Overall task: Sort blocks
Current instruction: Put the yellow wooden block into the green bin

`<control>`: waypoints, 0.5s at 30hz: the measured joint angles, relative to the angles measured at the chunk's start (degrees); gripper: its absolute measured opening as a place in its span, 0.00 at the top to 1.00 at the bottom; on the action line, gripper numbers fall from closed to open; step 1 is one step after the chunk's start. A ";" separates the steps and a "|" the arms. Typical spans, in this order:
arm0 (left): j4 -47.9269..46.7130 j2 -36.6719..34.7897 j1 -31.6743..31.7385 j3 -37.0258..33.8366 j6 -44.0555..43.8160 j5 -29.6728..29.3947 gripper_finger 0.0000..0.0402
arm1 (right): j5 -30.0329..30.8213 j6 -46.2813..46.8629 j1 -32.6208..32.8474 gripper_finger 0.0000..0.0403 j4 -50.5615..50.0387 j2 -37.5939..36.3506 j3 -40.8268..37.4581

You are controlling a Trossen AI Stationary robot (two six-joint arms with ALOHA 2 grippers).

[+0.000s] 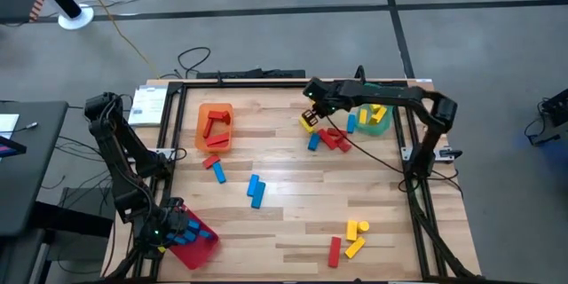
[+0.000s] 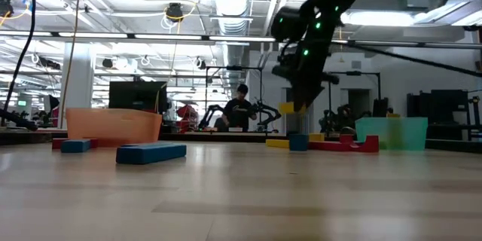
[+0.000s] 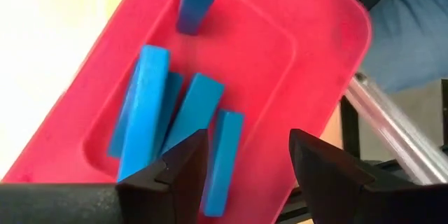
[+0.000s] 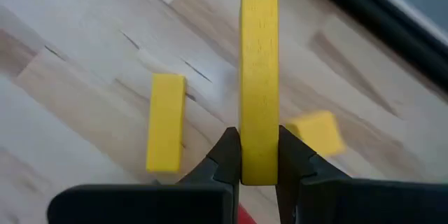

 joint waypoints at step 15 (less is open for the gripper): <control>-11.82 0.00 0.00 13.32 14.24 -14.98 0.51 | 4.60 6.94 0.68 0.85 -22.62 -15.18 0.30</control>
